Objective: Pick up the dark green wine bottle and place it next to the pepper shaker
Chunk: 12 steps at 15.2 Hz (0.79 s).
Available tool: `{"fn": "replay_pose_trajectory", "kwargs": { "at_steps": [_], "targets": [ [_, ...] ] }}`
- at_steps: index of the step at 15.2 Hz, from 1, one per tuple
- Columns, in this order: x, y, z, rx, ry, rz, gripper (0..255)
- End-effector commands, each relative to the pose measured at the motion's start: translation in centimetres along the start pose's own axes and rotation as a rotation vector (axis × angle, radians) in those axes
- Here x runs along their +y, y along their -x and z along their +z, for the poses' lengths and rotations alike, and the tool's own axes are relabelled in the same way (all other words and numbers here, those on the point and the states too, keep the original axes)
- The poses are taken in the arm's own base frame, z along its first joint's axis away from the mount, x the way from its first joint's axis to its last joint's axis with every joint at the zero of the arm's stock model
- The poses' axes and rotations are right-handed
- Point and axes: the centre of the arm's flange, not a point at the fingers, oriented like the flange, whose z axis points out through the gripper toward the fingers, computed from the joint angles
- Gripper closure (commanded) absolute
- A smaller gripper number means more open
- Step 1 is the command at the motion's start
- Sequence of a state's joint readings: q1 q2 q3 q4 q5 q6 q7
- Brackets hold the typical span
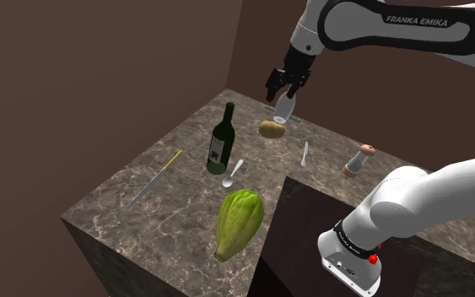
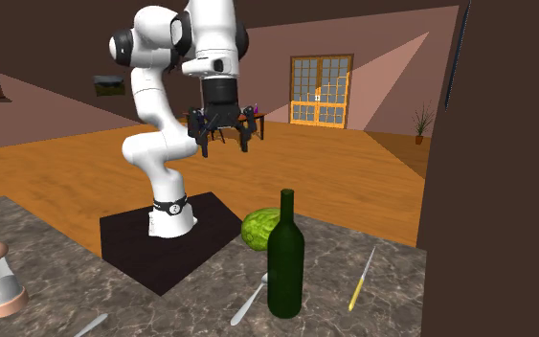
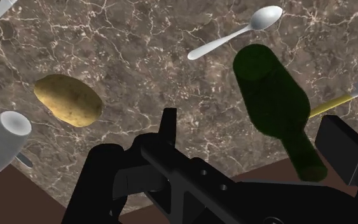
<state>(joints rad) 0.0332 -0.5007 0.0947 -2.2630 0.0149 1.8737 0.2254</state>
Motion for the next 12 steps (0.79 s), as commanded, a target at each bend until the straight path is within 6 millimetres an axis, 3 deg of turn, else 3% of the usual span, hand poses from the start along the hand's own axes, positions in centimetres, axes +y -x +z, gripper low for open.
{"fn": "replay_pose_trajectory", "kwargs": {
  "at_steps": [1, 10, 12],
  "targets": [
    [-2.0, -1.6, 1.3, -0.001, 0.005, 0.005, 0],
    [-10.5, -8.4, 7.0, -0.007, 0.033, 0.025, 0],
    [-11.0, -8.8, 7.8, -0.008, 0.035, 0.026, 0]
  ]
}}
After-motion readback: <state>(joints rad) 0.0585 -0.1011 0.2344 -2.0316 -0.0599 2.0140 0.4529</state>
